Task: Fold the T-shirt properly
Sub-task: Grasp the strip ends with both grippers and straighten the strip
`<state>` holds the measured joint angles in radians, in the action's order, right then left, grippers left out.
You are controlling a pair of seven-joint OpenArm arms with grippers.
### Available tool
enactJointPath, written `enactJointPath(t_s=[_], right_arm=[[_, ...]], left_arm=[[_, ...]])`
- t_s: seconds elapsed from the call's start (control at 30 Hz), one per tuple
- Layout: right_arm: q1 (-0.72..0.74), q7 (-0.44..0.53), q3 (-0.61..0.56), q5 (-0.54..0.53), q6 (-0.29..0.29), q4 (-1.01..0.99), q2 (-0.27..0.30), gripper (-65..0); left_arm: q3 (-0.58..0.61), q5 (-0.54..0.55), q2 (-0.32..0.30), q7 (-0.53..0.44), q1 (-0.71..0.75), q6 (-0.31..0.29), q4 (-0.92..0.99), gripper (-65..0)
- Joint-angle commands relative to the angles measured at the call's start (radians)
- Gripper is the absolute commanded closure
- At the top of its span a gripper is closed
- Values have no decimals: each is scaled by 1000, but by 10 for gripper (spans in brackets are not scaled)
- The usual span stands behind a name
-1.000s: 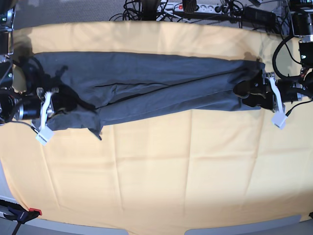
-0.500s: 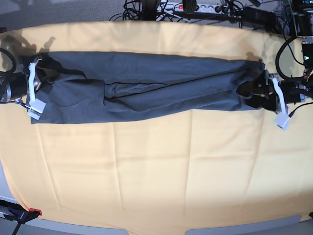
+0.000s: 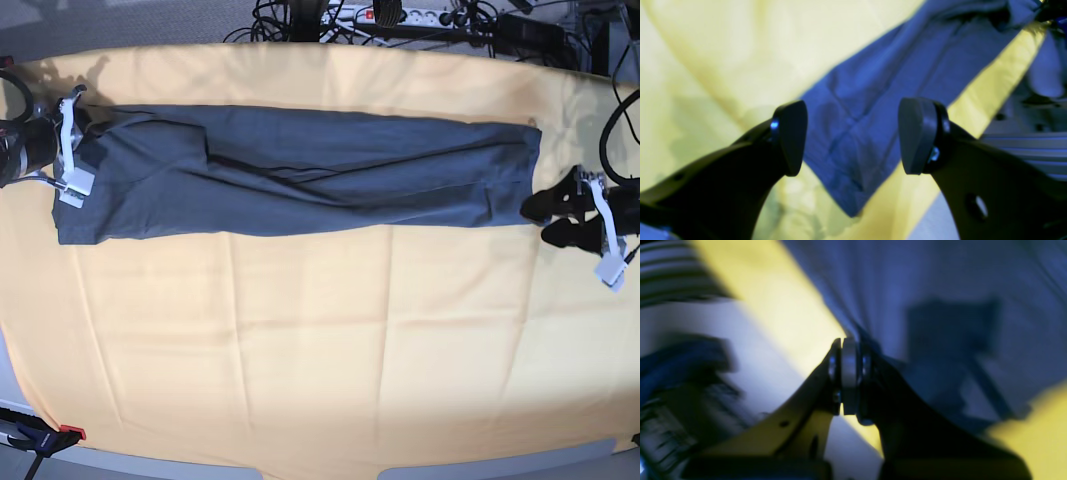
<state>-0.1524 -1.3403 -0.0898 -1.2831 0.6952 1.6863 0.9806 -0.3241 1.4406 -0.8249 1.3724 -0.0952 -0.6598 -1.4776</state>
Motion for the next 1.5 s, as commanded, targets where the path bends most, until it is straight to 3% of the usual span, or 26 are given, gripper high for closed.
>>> enactJointPath(t_s=[0.0, 0.03, 0.17, 0.23, 0.47, 0.57, 0.63, 0.7, 0.77, 0.87, 1.0, 1.13, 1.23, 1.47], right_arm=[[18, 45, 14, 3, 3, 7, 28, 0], [23, 68, 14, 24, 3, 7, 28, -30], [61, 71, 14, 113, 3, 7, 28, -298], [82, 70, 14, 97, 3, 7, 28, -350], [172, -56, 72, -194, 3, 9, 28, -349], [177, -56, 196, -200, 3, 9, -2, -330], [174, -56, 280, -200, 3, 8, -51, -215], [151, -56, 342, -200, 3, 6, -101, -13], [110, -51, 381, -200, 3, 6, -156, 0], [42, 7, 396, -119, 3, 6, -235, 0], [-18, 189, 396, 171, 3, 6, -323, 0], [-55, 247, 396, 337, 3, 6, -407, 0], [-64, 249, 396, 397, 3, 6, -444, 0], [-66, 245, 397, 401, 3, 6, -446, 0]], left_arm=[[-13, 23, -25, -11, -27, -6, -13, -441], [-13, 23, -26, -11, -35, -6, -13, -441], [-13, 0, -29, -11, -36, -6, -13, -441], [-13, -25, -29, -11, -36, -6, -13, -441], [-14, -98, -59, -12, -36, -38, -13, -441], [-46, -98, -82, -12, -35, -23, -13, -441], [-99, -98, -79, -15, -35, 5, -13, -441], [-161, -105, -73, -14, -35, 41, -13, -441], [-232, -154, -56, -16, -35, 72, -13, -441], [-332, -245, -16, -34, -35, 105, -12, -441], [-402, -353, 27, -99, 7, 158, -11, -441], [-412, -399, 75, -117, 74, 163, -7, -441], [-412, -403, 120, -116, 100, 164, -7, -441], [-412, -514, 183, -116, 159, 206, -6, -441]])
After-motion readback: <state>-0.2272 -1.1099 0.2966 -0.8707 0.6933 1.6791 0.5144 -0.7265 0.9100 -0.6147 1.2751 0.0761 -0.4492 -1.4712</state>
